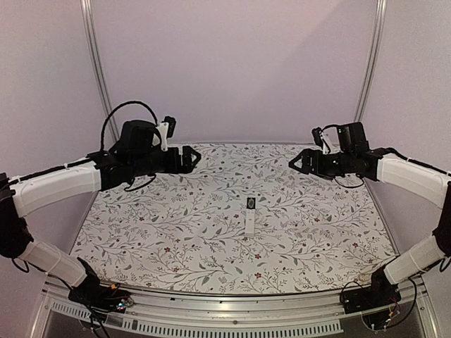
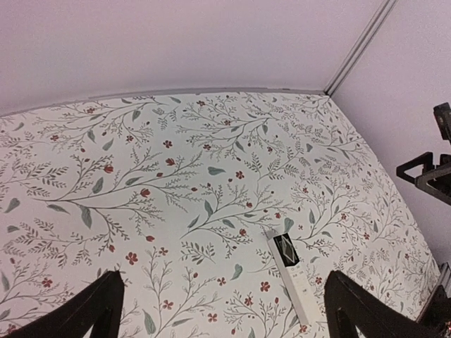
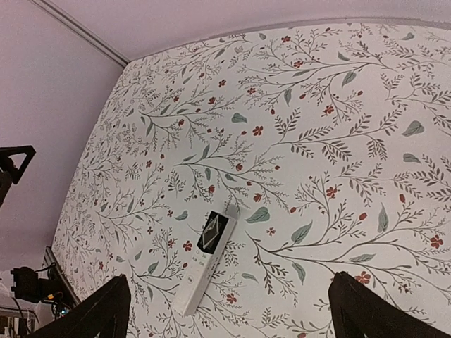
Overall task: Load the batteries into the remote control
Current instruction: Reset both arms
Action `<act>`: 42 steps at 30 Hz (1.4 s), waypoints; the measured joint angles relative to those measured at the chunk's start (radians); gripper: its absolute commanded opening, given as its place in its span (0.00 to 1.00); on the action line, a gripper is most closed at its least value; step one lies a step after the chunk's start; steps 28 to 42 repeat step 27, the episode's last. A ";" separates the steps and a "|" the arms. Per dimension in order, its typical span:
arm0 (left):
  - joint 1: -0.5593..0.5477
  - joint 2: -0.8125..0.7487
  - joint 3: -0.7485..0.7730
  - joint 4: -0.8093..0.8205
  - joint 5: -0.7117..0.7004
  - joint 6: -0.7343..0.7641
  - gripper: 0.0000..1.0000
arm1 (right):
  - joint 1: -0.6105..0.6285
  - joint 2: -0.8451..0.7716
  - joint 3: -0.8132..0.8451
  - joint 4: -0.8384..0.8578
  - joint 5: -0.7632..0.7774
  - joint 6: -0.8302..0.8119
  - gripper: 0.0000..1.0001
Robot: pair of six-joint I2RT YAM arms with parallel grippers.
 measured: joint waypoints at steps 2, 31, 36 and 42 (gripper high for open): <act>0.023 -0.049 -0.010 -0.036 -0.012 0.000 0.99 | -0.016 -0.064 -0.050 0.008 0.025 -0.013 0.99; 0.067 -0.020 -0.266 -0.072 -0.066 -0.102 1.00 | -0.023 -0.246 -0.448 0.184 0.147 -0.001 0.99; 0.067 -0.020 -0.266 -0.072 -0.066 -0.102 1.00 | -0.023 -0.246 -0.448 0.184 0.147 -0.001 0.99; 0.067 -0.020 -0.266 -0.072 -0.066 -0.102 1.00 | -0.023 -0.246 -0.448 0.184 0.147 -0.001 0.99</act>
